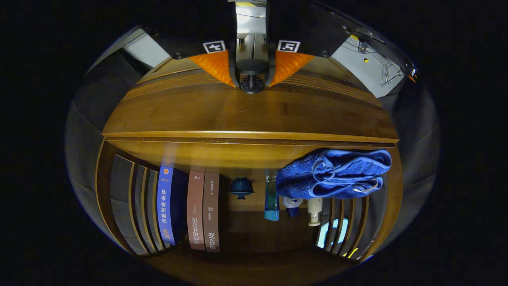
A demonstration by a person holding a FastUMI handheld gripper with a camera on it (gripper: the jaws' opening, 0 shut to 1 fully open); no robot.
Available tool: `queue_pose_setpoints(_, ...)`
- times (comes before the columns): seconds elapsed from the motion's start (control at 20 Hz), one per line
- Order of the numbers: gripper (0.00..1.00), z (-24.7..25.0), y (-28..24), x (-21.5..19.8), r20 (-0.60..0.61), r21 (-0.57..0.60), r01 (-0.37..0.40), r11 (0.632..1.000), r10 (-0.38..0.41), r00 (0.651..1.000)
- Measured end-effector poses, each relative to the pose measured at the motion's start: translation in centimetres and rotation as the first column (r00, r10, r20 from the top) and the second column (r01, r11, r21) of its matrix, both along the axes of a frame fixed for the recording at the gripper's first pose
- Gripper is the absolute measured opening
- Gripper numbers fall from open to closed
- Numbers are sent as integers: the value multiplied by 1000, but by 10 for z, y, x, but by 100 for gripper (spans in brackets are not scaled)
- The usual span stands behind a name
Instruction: Pull open the drawer, take out the items inside it, and place them on the countertop above the cabinet.
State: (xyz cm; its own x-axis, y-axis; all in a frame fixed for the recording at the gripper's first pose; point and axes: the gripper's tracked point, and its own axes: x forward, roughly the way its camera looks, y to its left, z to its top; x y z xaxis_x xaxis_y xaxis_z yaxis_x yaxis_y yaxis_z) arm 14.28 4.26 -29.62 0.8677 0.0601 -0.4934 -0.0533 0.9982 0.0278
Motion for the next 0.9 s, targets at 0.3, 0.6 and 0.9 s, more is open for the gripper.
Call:
queue_pose_setpoints(0.3, 33, 1, -1, -10, -37, 1, -11, 1000, 11, 999)
queue_pose_setpoints(0.6, 33, 5, -4, -56, -70, 1, -19, 1000, 20, 997)
queue_pose_setpoints(0.9, 33, 11, -7, -121, -109, 9, -24, 1000, 25, 994)
